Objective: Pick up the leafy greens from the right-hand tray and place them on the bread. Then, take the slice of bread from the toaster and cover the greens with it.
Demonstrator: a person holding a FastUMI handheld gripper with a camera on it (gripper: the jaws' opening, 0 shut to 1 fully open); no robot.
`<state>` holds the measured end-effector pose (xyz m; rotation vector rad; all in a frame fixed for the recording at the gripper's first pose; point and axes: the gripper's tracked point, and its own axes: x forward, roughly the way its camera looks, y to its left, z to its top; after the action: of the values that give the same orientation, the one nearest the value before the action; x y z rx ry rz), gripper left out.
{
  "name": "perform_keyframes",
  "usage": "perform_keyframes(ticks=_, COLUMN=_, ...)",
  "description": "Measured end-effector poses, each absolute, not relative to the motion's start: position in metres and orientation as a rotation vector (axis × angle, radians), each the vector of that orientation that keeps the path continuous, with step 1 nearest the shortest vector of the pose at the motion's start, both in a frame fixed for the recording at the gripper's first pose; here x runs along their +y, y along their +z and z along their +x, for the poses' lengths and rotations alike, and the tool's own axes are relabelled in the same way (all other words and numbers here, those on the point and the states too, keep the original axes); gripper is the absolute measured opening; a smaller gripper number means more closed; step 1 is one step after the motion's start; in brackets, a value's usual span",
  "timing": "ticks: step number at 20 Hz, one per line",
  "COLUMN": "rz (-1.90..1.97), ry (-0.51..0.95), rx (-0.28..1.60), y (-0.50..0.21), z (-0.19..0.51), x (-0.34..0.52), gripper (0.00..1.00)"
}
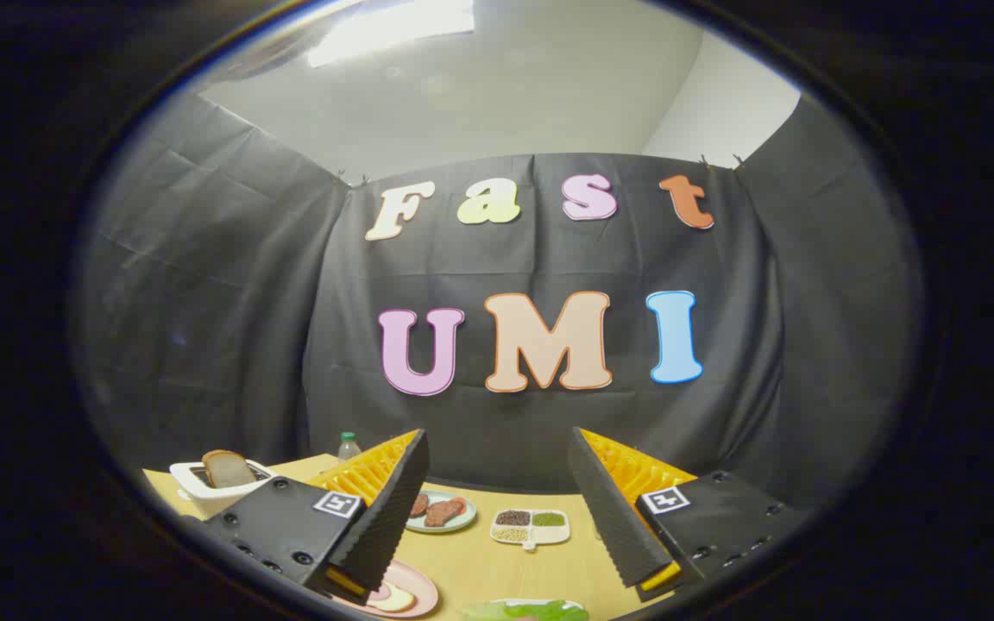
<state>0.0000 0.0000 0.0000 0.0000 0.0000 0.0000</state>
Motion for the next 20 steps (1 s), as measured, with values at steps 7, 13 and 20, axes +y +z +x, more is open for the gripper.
perform_keyframes(ticks=7, rz=-0.004, ry=-0.006, rx=-0.001, y=0.003, z=0.003, x=-0.007, gripper=1.00)
perform_keyframes(ticks=13, rz=0.001, ry=-0.009, rx=0.015, y=-0.002, z=0.010, x=-0.018, gripper=1.00)
perform_keyframes(ticks=20, rz=-0.011, ry=0.039, rx=0.049, y=-0.011, z=0.017, x=-0.024, gripper=1.00)
